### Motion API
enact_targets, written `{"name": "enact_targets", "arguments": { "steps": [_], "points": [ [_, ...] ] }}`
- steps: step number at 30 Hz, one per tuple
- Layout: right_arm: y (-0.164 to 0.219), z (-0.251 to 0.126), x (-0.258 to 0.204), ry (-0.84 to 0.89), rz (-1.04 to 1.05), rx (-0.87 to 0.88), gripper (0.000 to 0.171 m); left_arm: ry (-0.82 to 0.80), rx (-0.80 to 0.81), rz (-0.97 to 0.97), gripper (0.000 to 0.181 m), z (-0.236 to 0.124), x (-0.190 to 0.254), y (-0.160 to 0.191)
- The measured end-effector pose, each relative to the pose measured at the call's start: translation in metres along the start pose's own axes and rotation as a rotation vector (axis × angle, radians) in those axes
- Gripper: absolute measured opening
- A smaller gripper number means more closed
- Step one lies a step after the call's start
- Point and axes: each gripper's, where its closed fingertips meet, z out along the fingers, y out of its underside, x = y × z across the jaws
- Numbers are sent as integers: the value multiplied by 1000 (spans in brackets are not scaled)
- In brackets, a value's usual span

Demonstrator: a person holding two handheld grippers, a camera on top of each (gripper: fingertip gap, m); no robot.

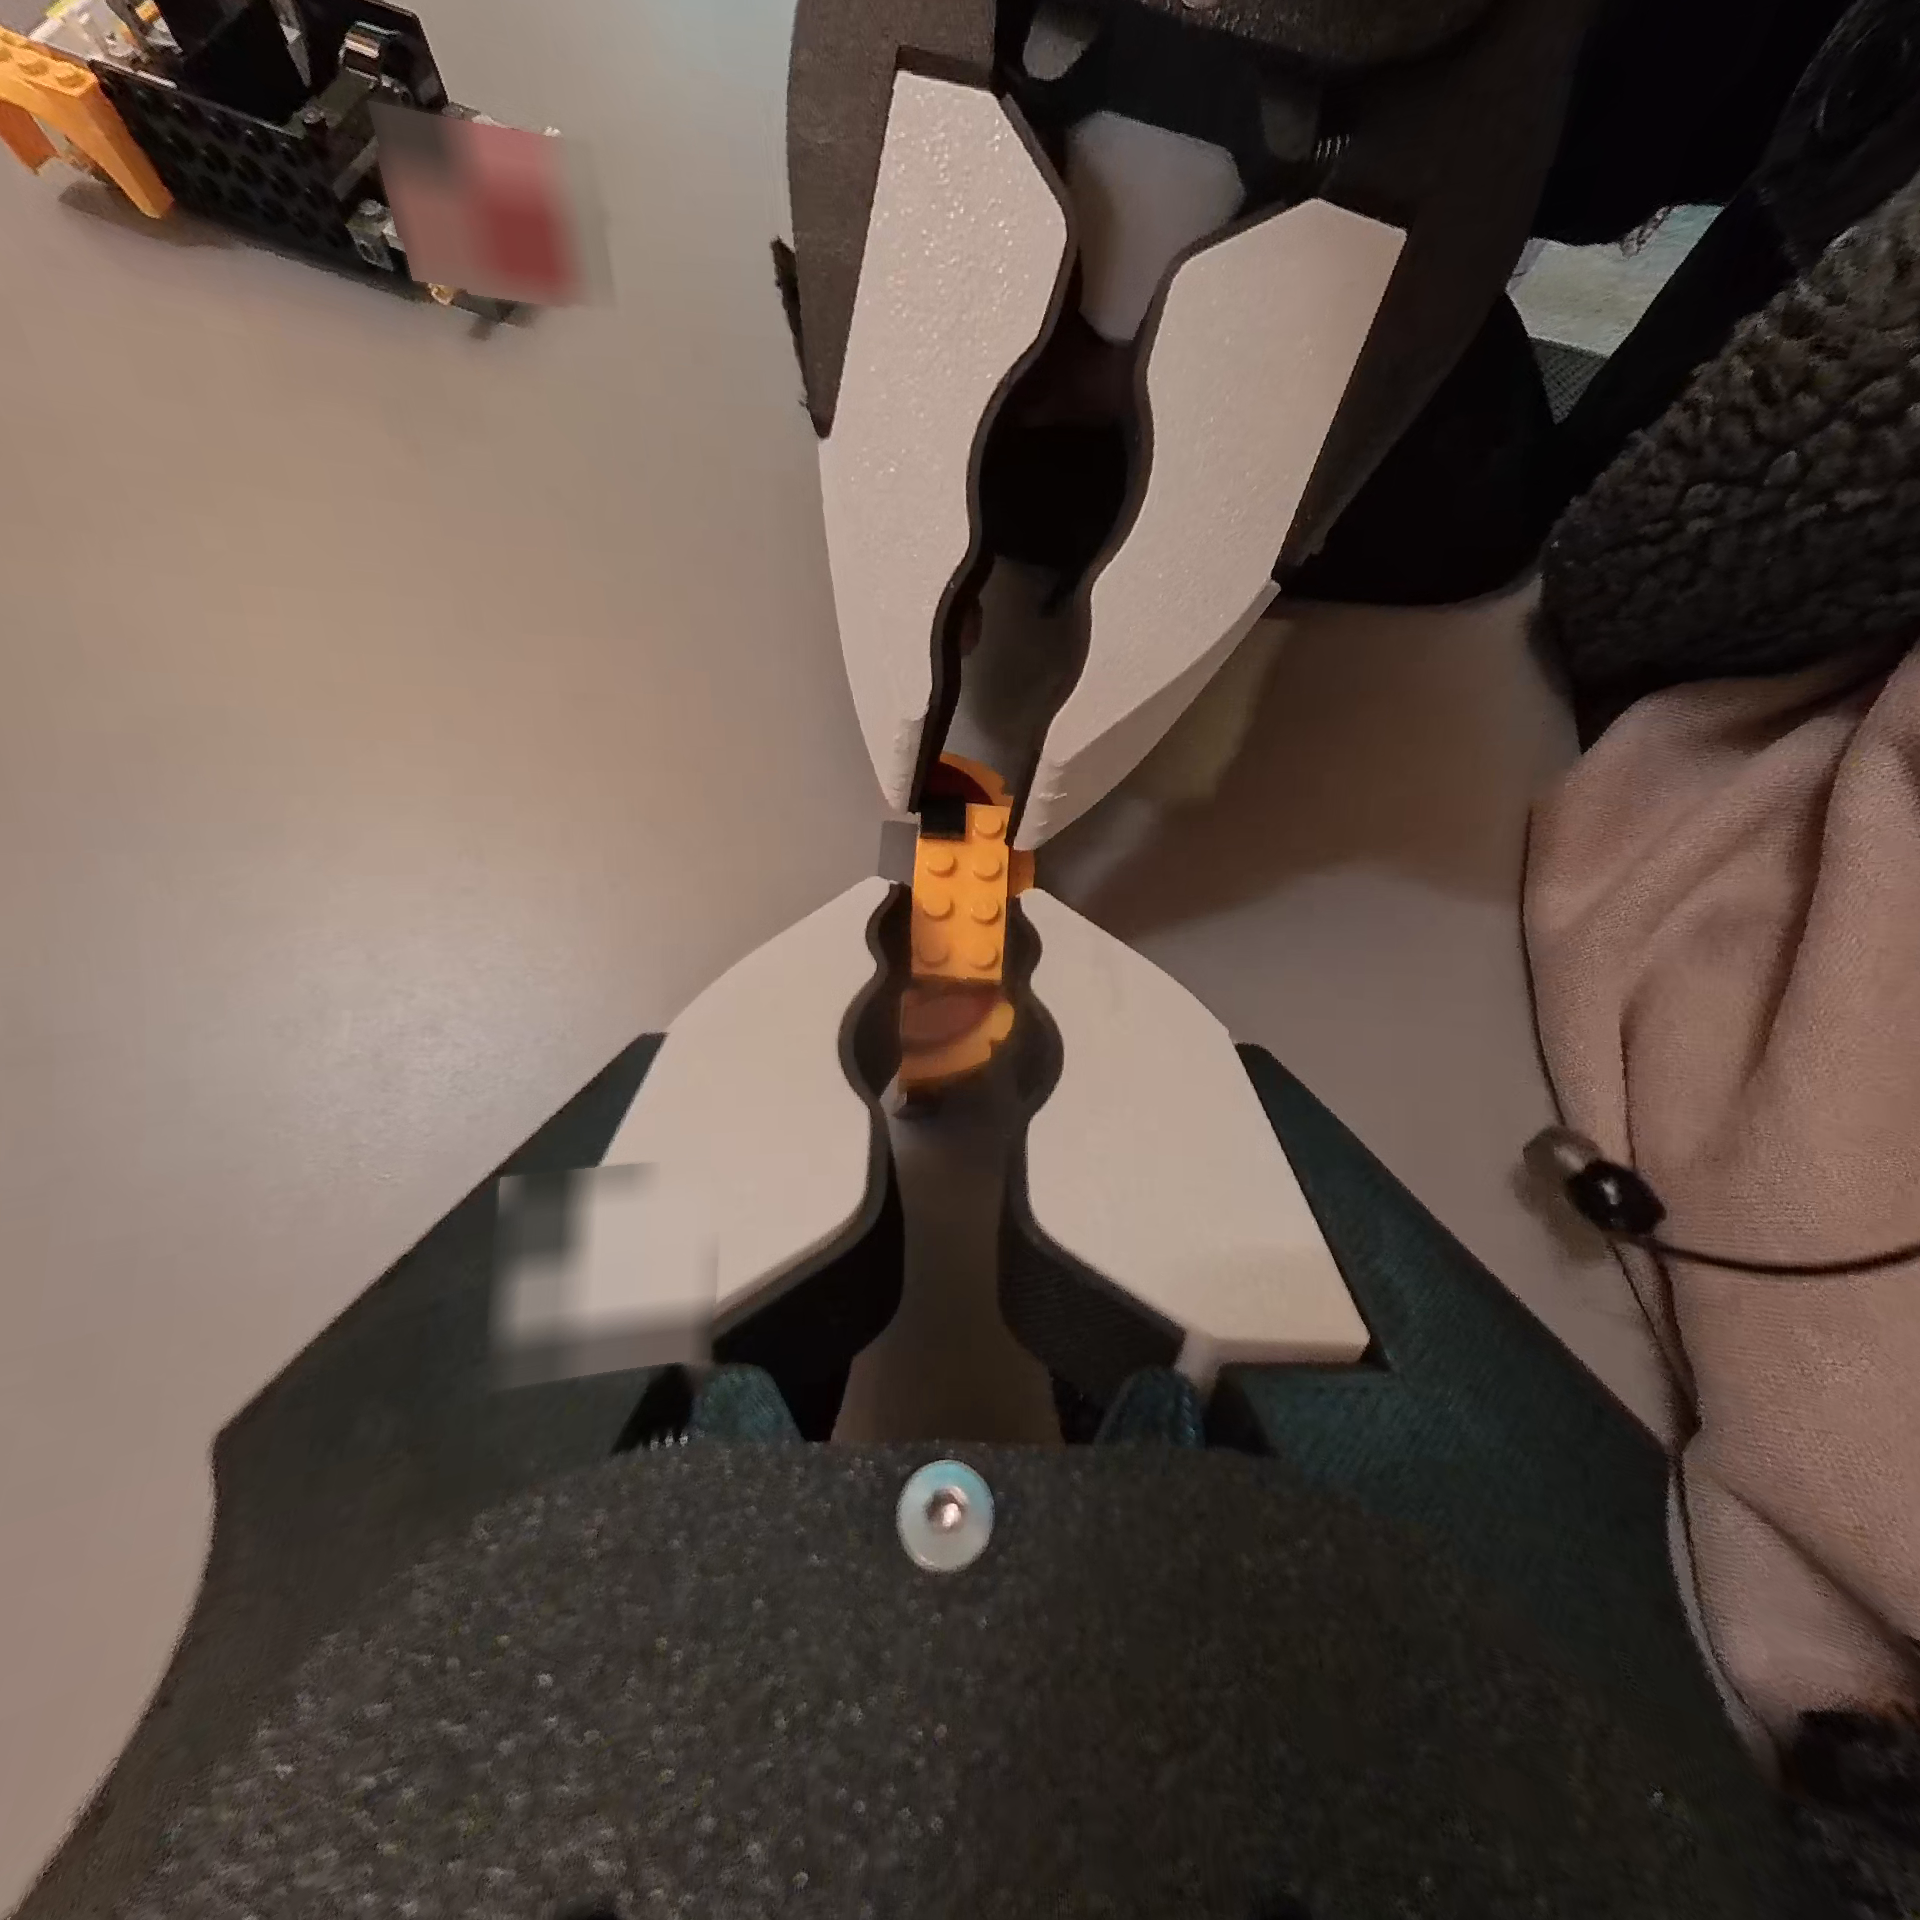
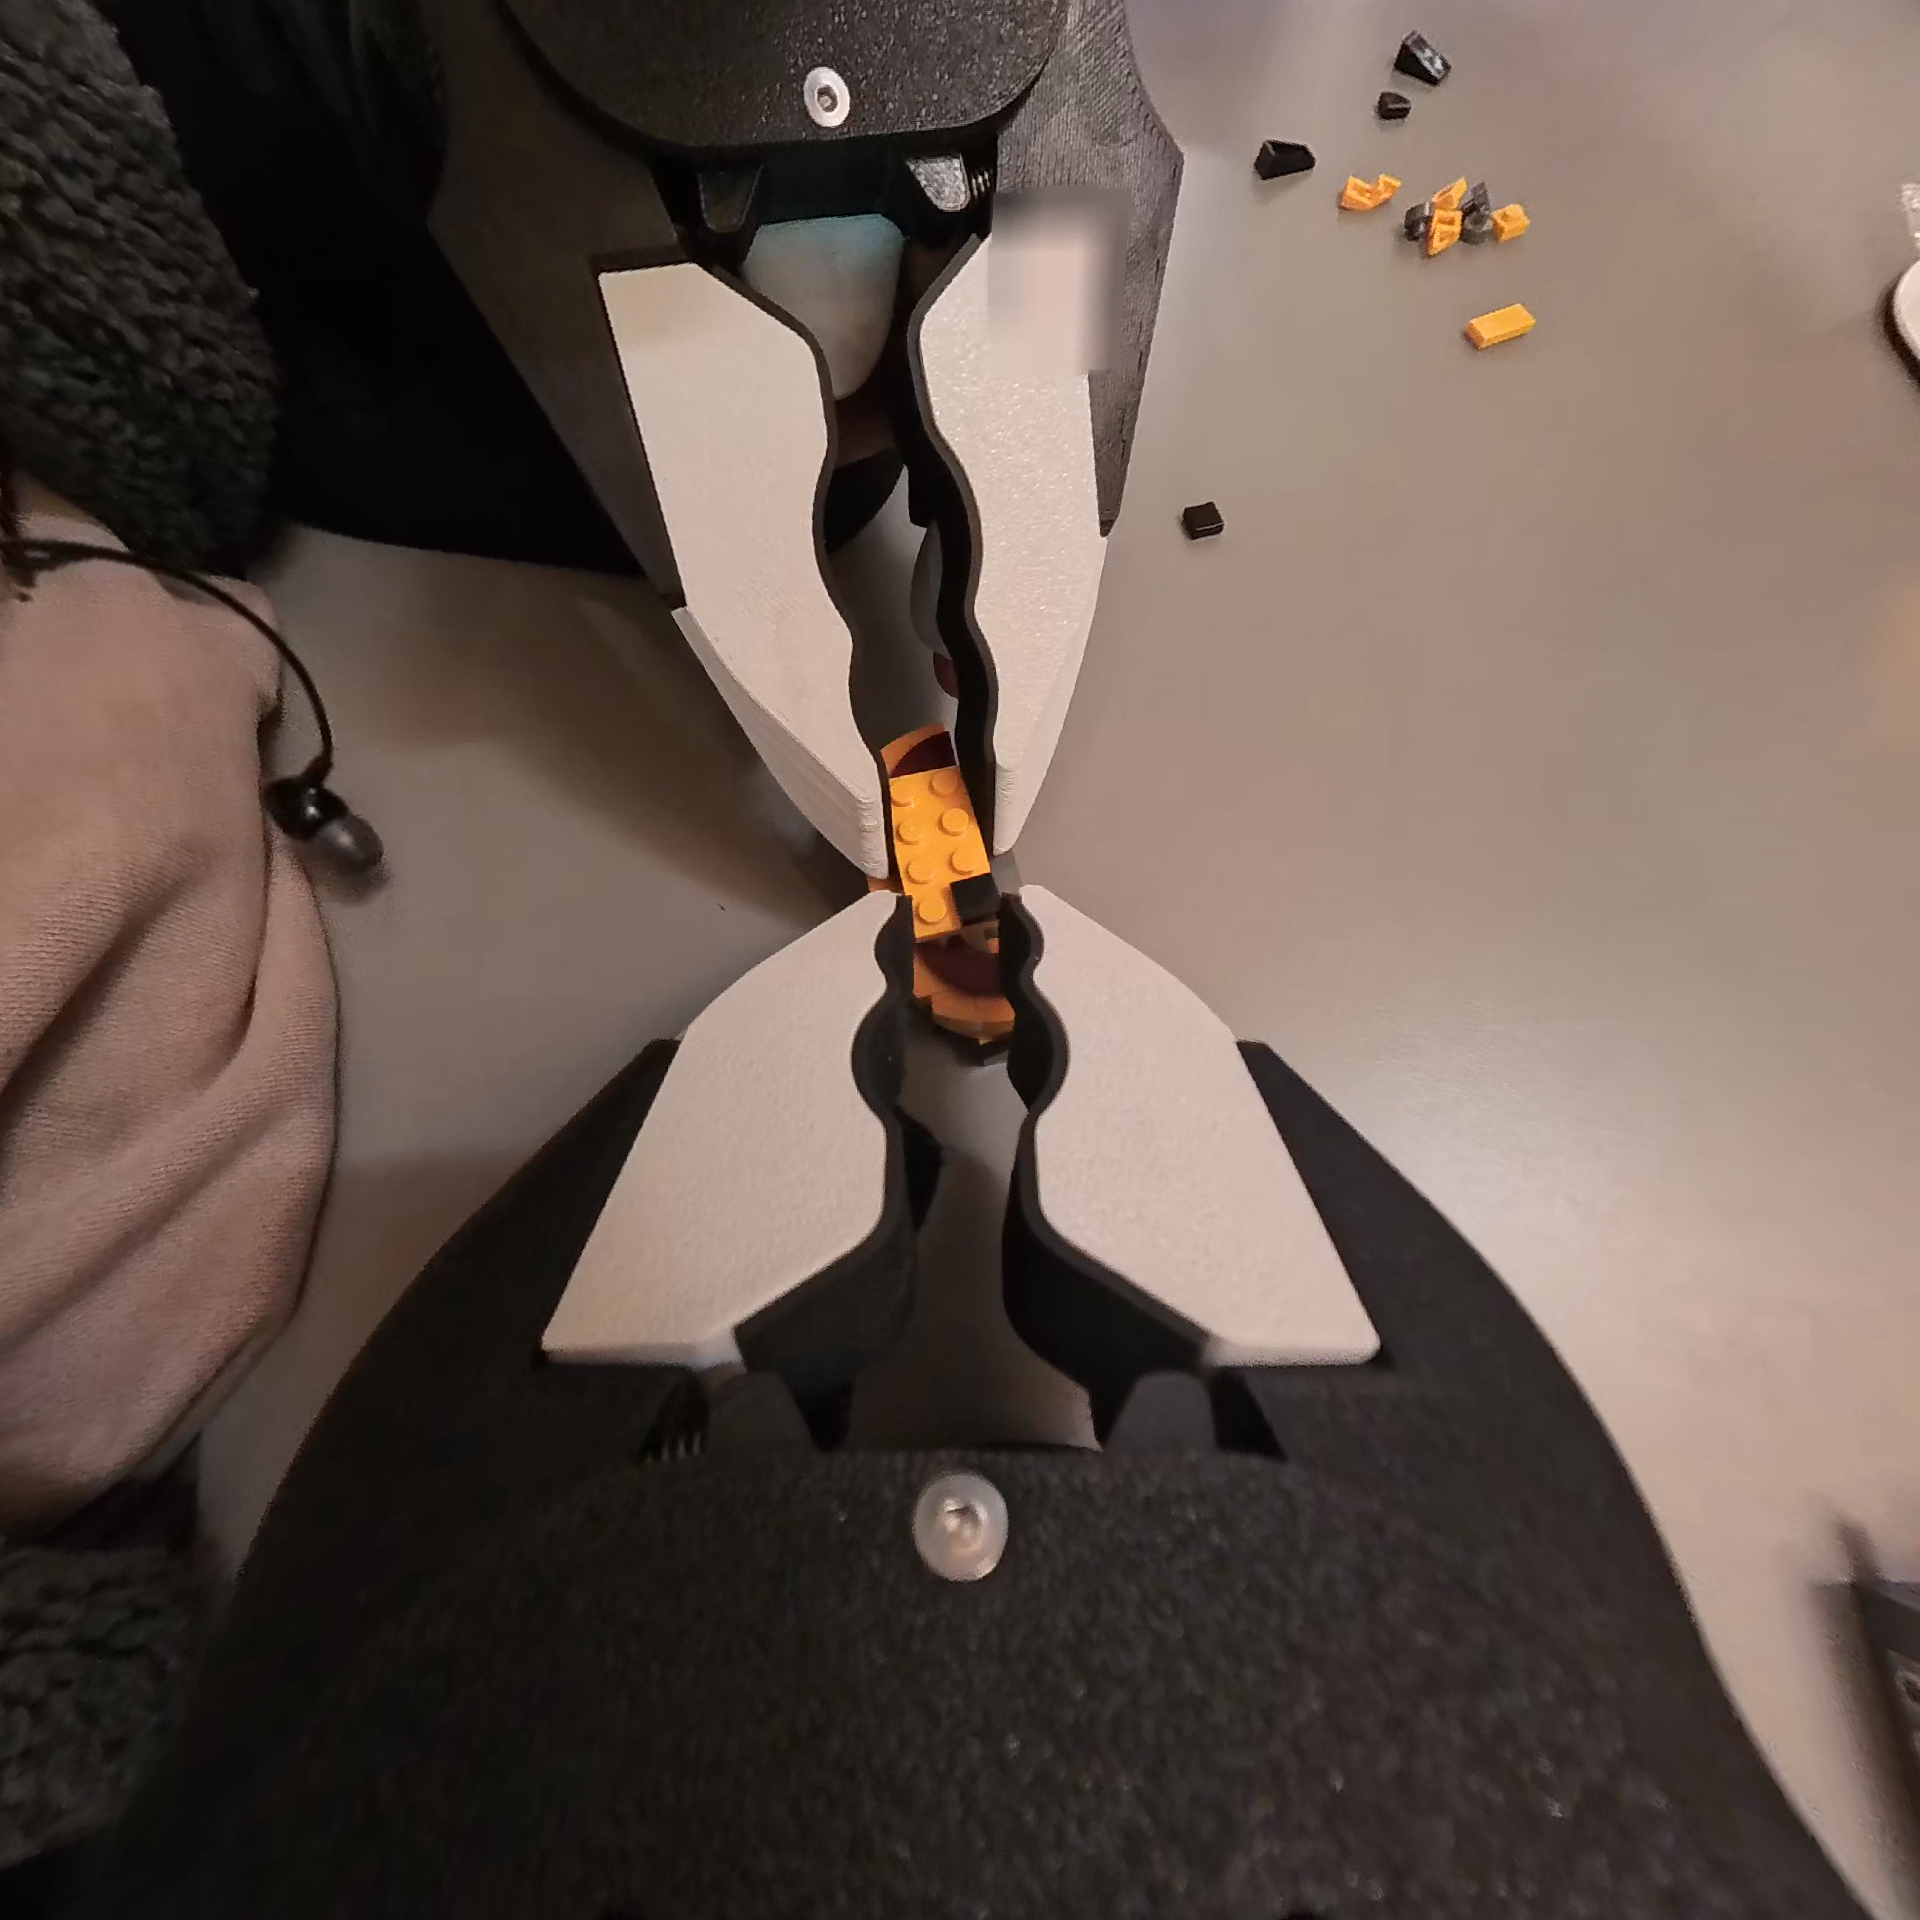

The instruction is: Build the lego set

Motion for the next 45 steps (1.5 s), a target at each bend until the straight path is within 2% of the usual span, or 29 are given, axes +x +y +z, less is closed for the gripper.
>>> {"name": "enact_targets", "arguments": {
  "steps": [7, 11, 15, 17, 25, 45],
  "points": [
    [-1, 0, 0, 24, 27, 9, 16, 0, 1, -7, 17, 0, 0, 0],
    [-1, -1, -1, 38, -29, 10, 17, -2, 1, 10, 17, 0, 0, 0],
    [0, -1, -6, 22, -72, 6, 27, -5, 0, 23, 17, 0, 1, 0],
    [0, -1, -2, 67, -102, 2, 17, -1, -1, 27, 17, 0, 2, 0],
    [1, -1, -1, 144, -155, -11, 17, -4, -4, 23, 17, 0, 1, 0],
    [2, -1, -1, 174, -142, -16, 16, -4, -2, 21, 17, 1, 2, 0]
  ]
}}
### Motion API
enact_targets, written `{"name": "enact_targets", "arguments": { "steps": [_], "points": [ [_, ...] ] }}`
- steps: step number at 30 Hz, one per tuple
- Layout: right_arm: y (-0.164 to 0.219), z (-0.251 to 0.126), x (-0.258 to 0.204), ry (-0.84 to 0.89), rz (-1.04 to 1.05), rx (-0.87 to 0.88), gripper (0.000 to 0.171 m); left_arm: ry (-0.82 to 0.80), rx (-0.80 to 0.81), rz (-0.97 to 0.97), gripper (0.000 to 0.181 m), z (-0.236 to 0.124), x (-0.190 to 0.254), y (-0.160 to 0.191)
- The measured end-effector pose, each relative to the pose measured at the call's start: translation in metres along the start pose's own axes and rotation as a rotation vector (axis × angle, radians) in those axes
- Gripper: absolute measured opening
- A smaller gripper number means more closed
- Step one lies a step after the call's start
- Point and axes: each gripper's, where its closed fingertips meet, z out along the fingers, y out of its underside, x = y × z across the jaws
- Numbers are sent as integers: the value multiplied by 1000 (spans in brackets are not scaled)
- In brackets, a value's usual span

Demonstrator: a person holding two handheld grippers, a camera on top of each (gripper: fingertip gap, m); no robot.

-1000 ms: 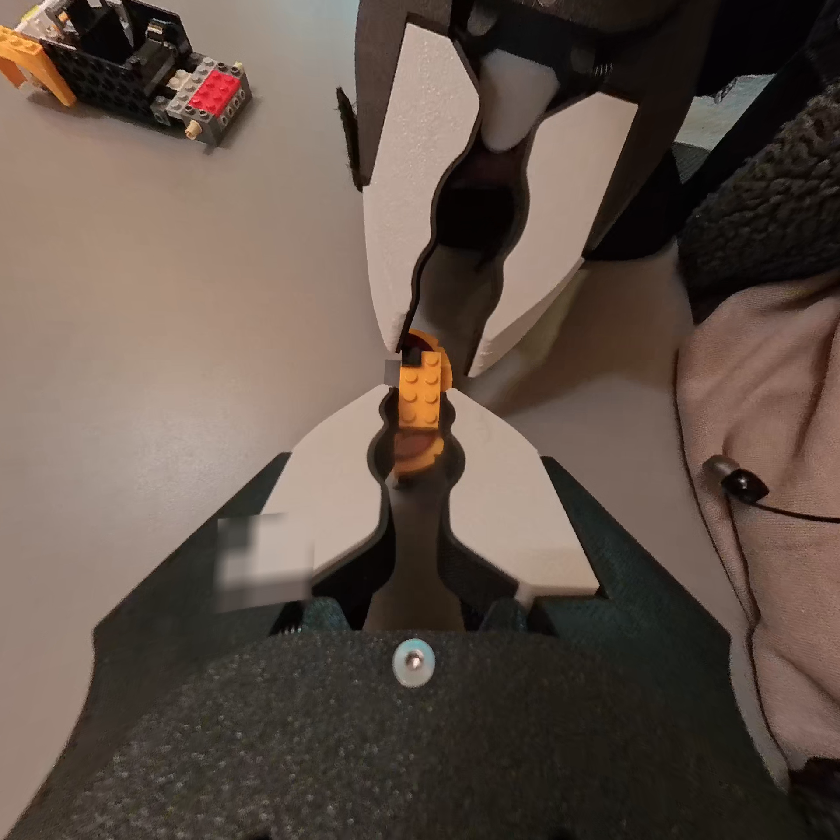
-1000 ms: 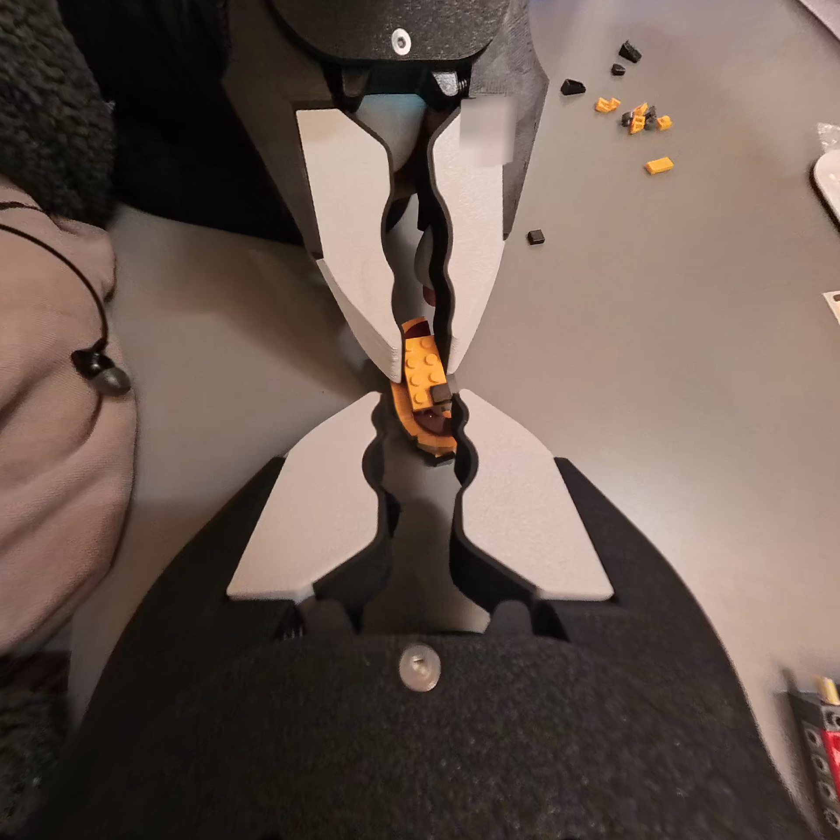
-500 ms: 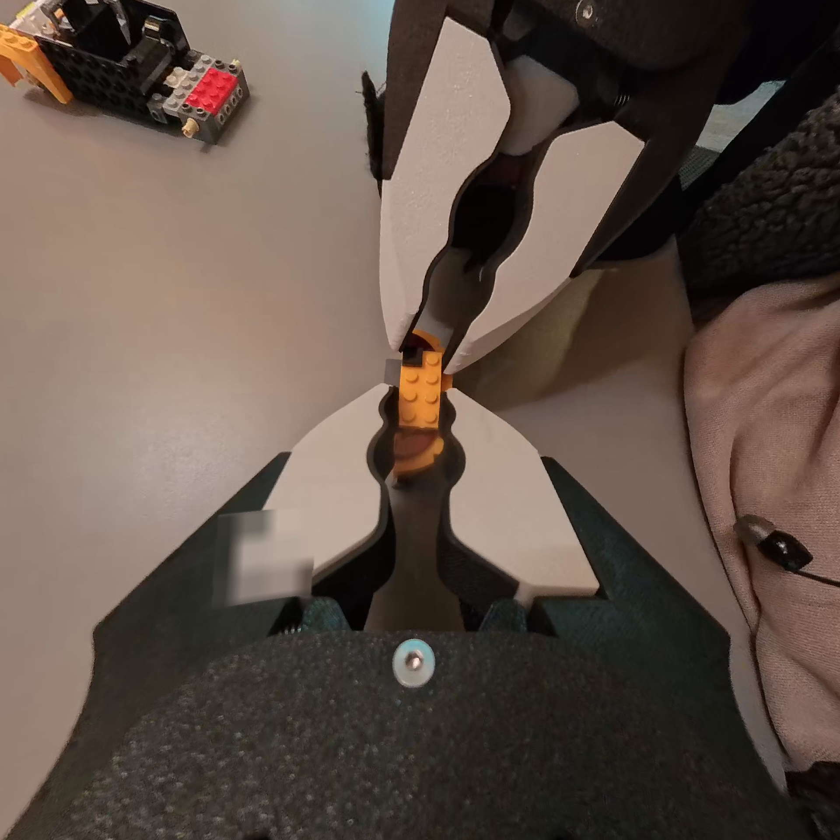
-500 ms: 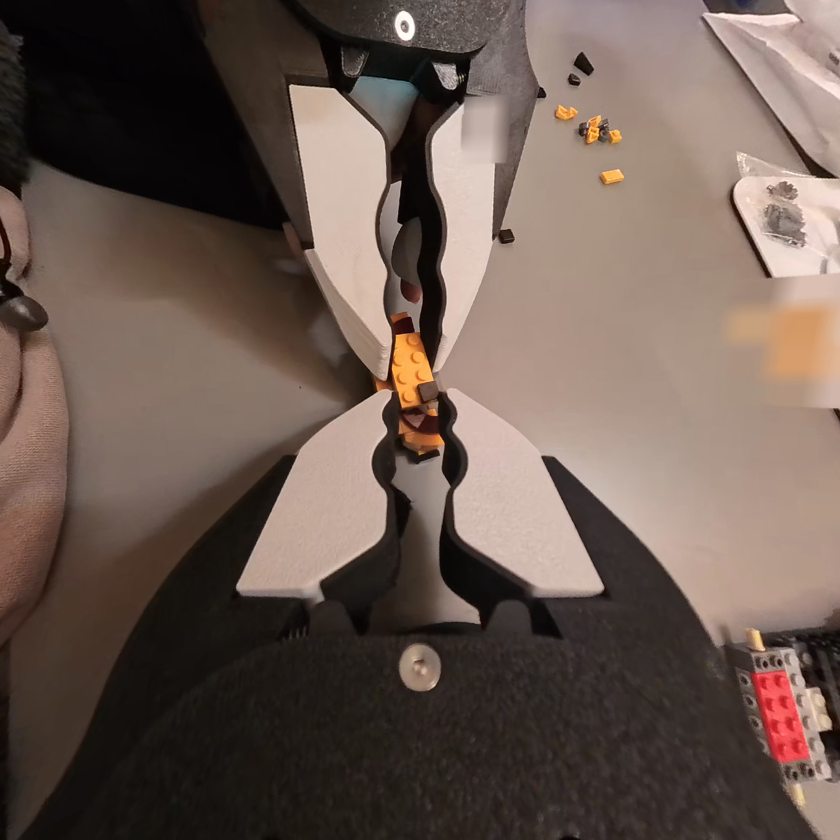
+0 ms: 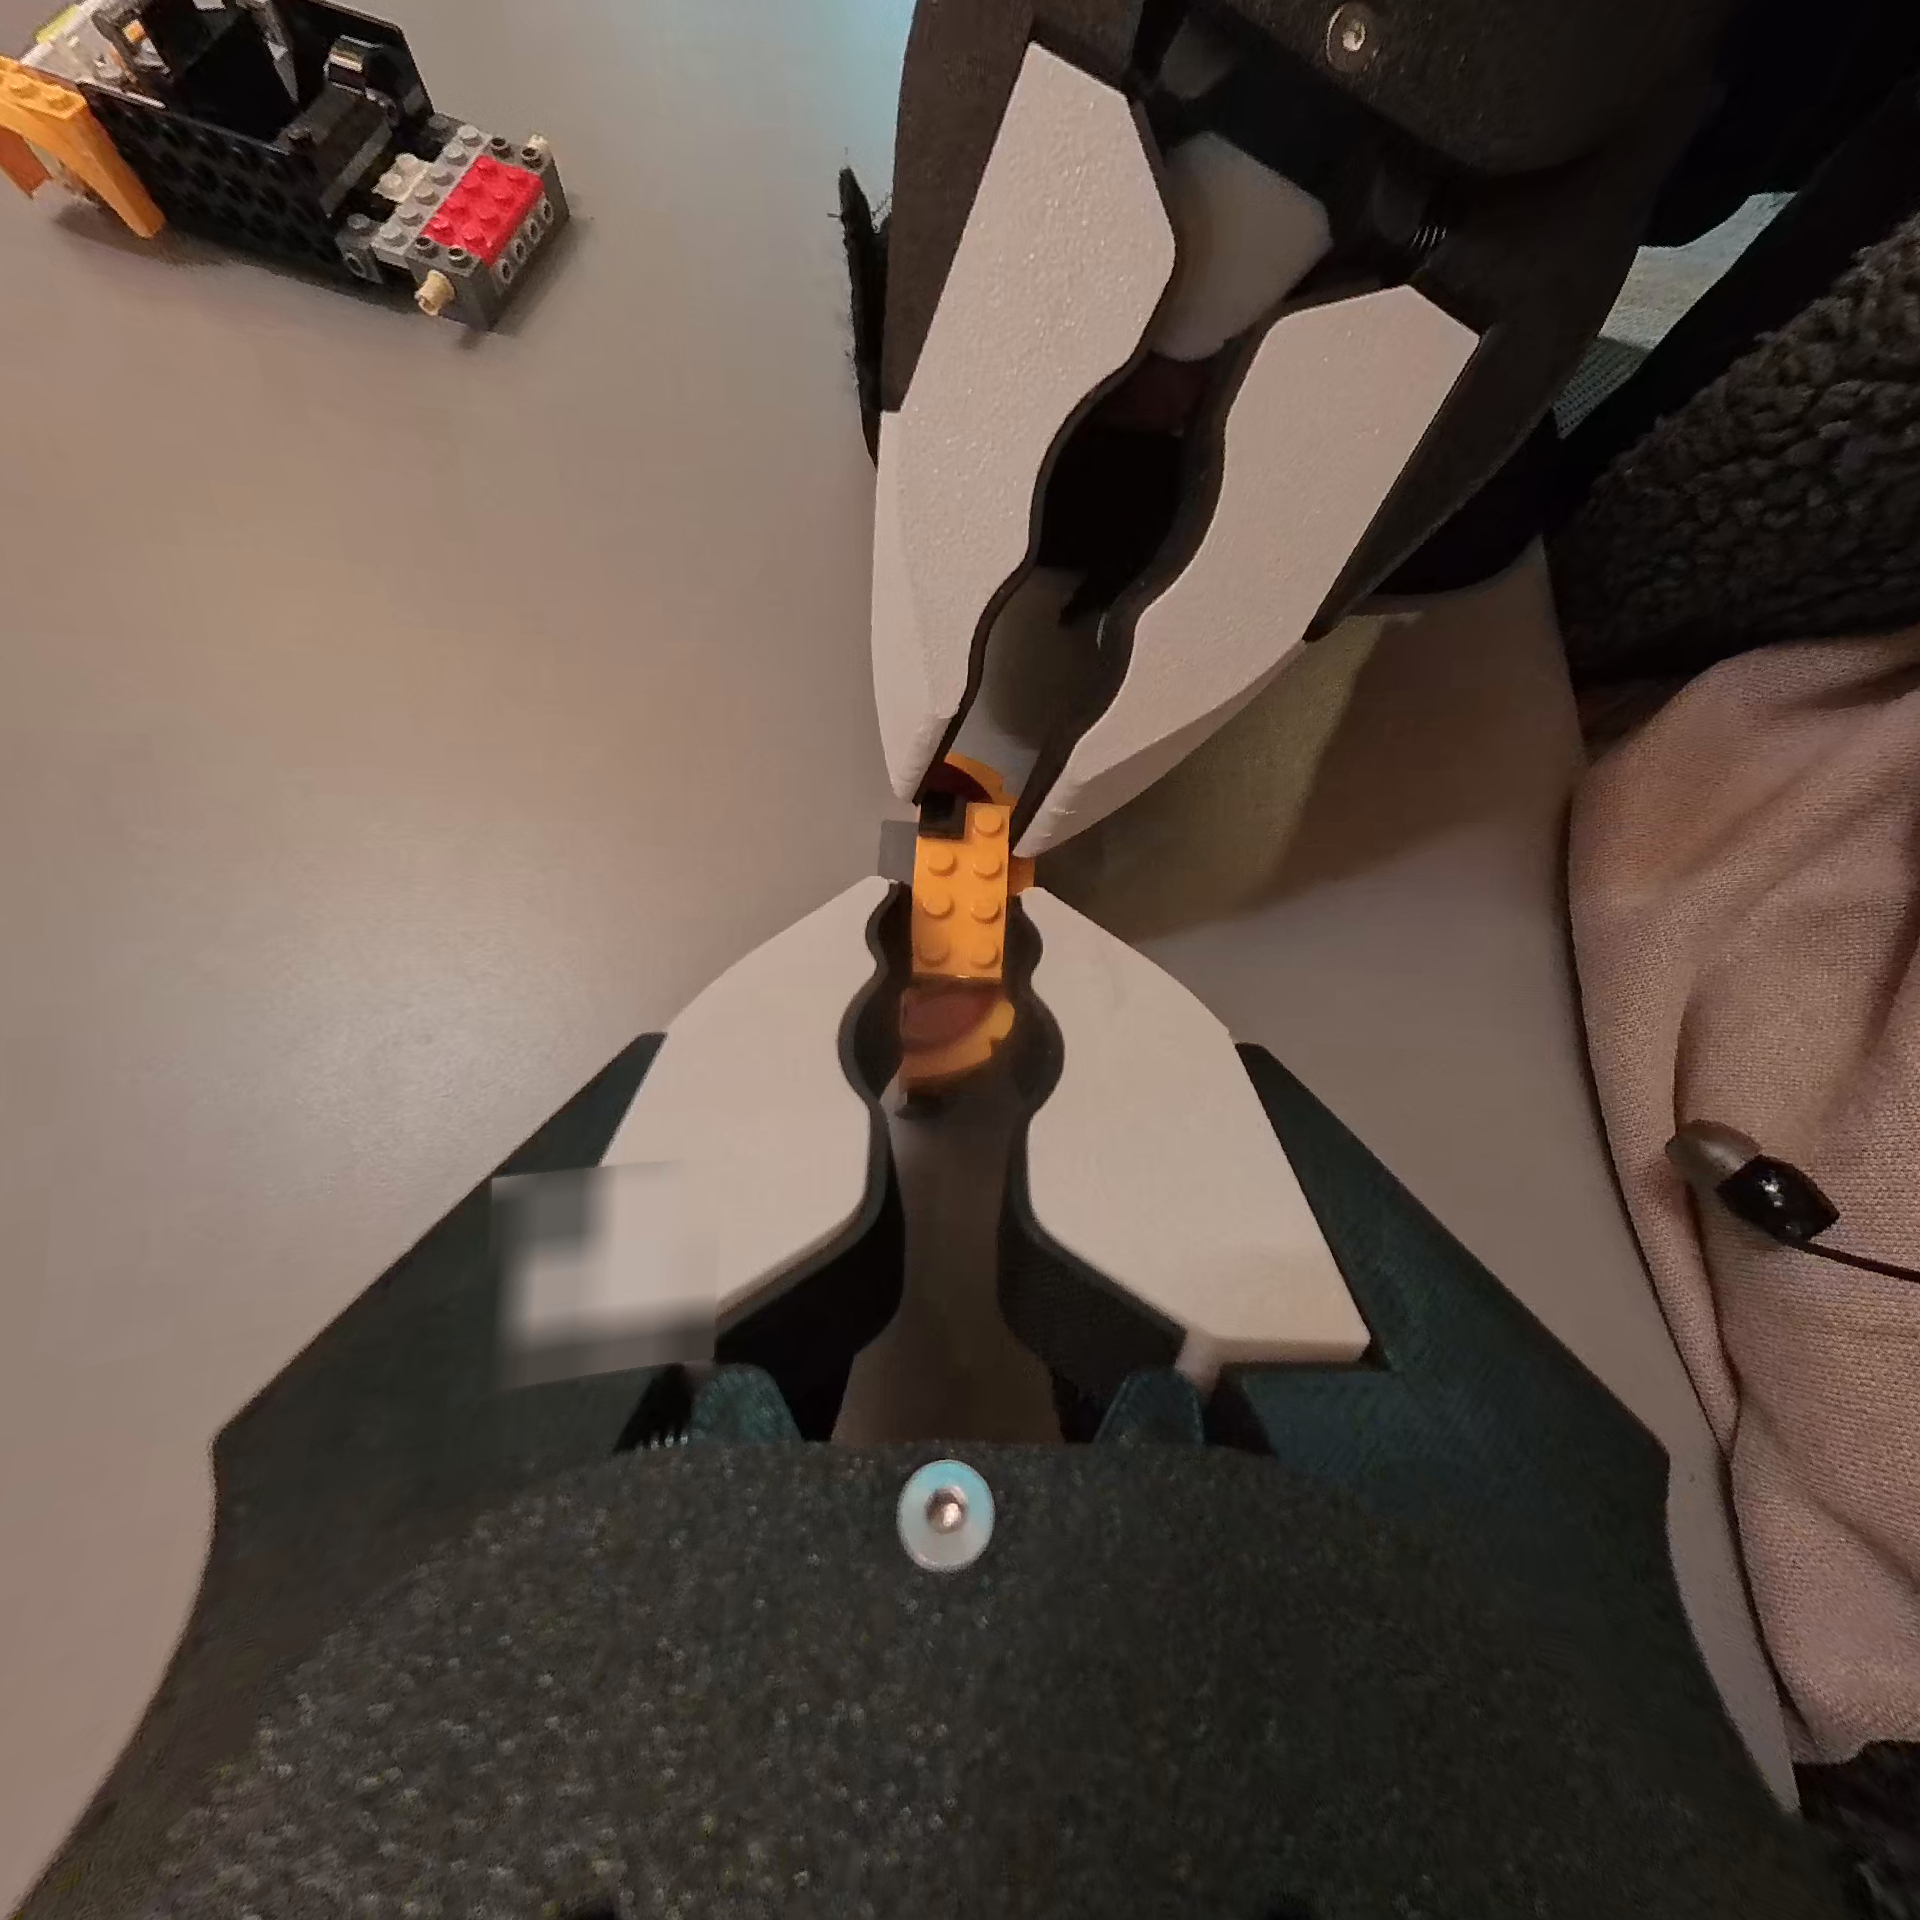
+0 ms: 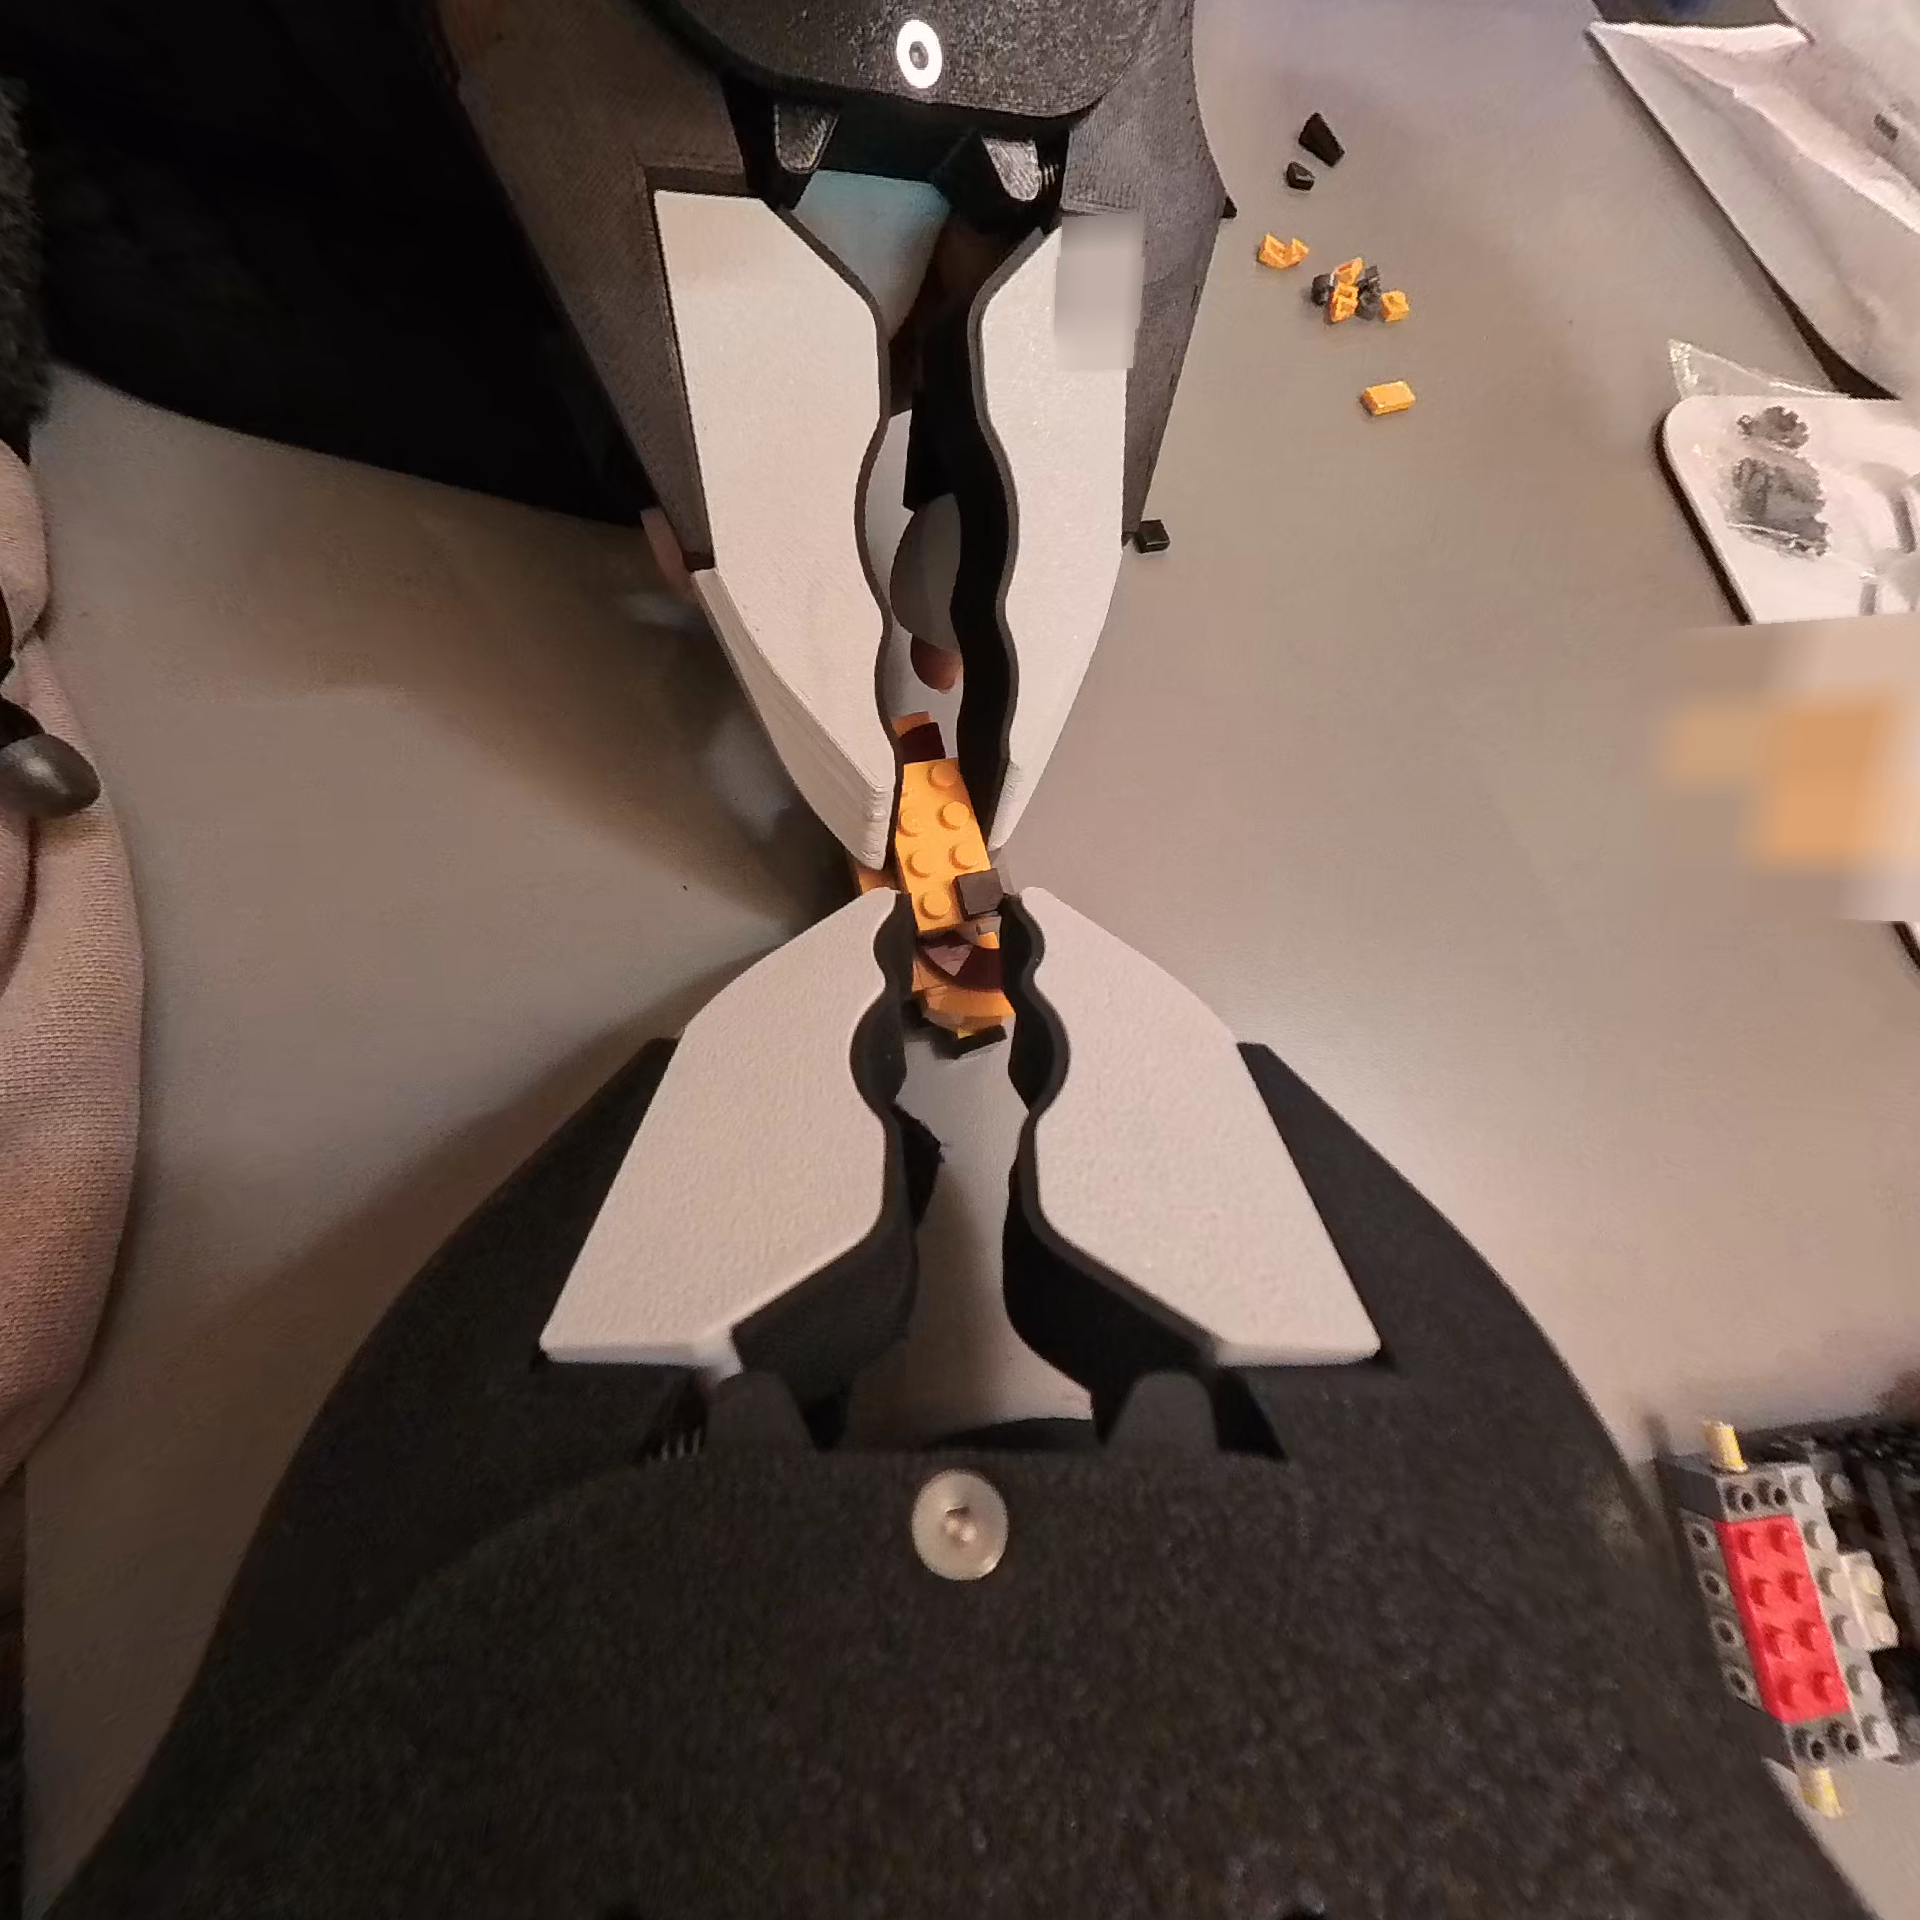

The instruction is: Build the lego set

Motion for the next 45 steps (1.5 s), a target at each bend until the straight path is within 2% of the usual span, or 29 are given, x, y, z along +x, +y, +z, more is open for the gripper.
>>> {"name": "enact_targets", "arguments": {
  "steps": [9, 13, 16, 22, 25, 27, 30, 32, 34, 35, 36, 38, 41, 43, 45],
  "points": [
    [-1, 0, -1, -33, 7, 6, 16, 7, 1, 8, 17, 0, 0, 0],
    [-5, -11, 2, -93, 11, 50, 33, 20, -2, 23, 16, -1, 1, 0],
    [-5, -23, 9, -108, 27, 72, 34, 25, -5, 44, 16, -2, 2, 0],
    [-5, -18, 11, -88, 8, 89, 34, 47, 20, 84, 42, -10, 3, -4],
    [-6, -17, 21, -55, 21, 123, 31, 60, 124, 64, 40, -36, -4, -16],
    [-10, -19, 33, -19, 49, 182, 29, -29, 199, 25, 35, -61, -30, -20],
    [-19, -29, 66, 101, 120, 317, 25, -299, 270, -103, 21, -106, -94, -6],
    [-23, -44, 91, 197, 184, 422, 21, -475, 294, -166, 0, -135, -129, 11],
    [-23, -65, 113, 305, 247, 526, 2, -575, 266, -221, 0, -151, -150, 31],
    [-23, -74, 118, 319, 286, 570, 0, -611, 239, -231, 0, -154, -156, 40],
    [-25, -80, 120, 310, 319, 611, 0, -613, 217, -233, 0, -153, -158, 46],
    [-28, -83, 118, 293, 345, 650, 0, -506, 189, -184, 0, -136, -145, 47],
    [-26, -73, 113, 284, 335, 609, 0, -383, 51, -41, 0, -101, -123, 54],
    [-24, -67, 110, 283, 322, 574, 0, -320, -14, -20, 11, -82, -113, 58],
    [-23, -67, 110, 283, 322, 572, 0, -275, -59, -4, 14, -73, -107, 60]
  ]
}}
